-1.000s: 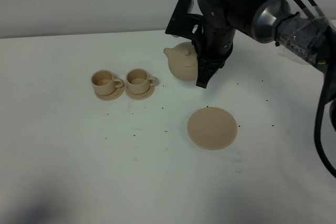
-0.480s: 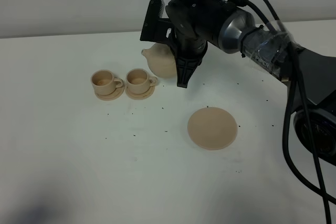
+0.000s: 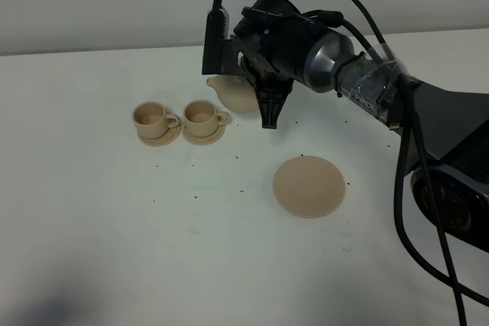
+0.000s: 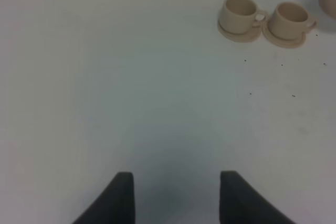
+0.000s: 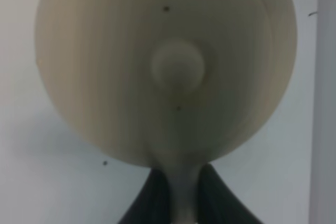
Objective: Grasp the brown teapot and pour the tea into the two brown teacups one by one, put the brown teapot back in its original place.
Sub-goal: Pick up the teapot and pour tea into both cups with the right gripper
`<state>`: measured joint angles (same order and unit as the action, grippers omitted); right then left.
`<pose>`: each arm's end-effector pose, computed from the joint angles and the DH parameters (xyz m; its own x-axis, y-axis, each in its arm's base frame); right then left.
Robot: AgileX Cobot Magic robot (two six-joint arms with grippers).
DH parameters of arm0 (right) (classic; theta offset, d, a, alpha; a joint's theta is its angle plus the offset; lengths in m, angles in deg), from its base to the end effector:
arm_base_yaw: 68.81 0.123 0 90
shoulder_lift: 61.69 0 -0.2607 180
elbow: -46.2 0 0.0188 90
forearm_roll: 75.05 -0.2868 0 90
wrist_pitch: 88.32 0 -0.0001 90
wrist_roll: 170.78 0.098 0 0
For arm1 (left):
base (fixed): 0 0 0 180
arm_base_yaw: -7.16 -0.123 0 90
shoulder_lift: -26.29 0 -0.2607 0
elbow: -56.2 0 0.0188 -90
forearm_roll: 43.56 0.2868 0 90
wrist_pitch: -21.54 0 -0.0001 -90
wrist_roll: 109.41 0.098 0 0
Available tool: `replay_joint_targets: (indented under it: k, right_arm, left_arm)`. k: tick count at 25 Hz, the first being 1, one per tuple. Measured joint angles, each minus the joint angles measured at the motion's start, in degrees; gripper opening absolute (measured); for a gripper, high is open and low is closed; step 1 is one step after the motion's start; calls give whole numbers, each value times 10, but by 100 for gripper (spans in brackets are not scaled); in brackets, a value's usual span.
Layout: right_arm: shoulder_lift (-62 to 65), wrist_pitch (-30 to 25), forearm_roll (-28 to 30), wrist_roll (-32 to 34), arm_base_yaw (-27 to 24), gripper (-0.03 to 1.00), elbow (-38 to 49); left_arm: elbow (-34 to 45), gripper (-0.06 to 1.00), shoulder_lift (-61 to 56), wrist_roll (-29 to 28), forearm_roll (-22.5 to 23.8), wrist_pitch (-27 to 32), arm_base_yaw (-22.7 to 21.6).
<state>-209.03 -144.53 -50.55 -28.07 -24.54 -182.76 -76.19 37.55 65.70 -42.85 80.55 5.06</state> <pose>0.4167 0.3590 0.1592 0.0287 -0.9982 -0.0534 -0.8309 0.0059 -0.5564 0.0666 0.0035 0.2924 -0.4622 -0.0959 -0.8816 -0.0827 0.9945 -0.0648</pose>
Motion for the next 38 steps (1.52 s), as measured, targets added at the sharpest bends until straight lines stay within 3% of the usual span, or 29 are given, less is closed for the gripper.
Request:
replay_joint_targets:
  k: [14, 28, 38]
  right_arm:
    - [-5, 8, 46, 1, 15, 11, 0]
    - [-29, -8, 181, 48, 48, 11, 0]
    - [-36, -11, 193, 51, 55, 11, 0]
  left_arm:
    - [0, 40, 0, -1, 0, 0, 0]
    - [0, 40, 0, -1, 0, 0, 0]
    - [0, 40, 0, 0, 0, 0, 0]
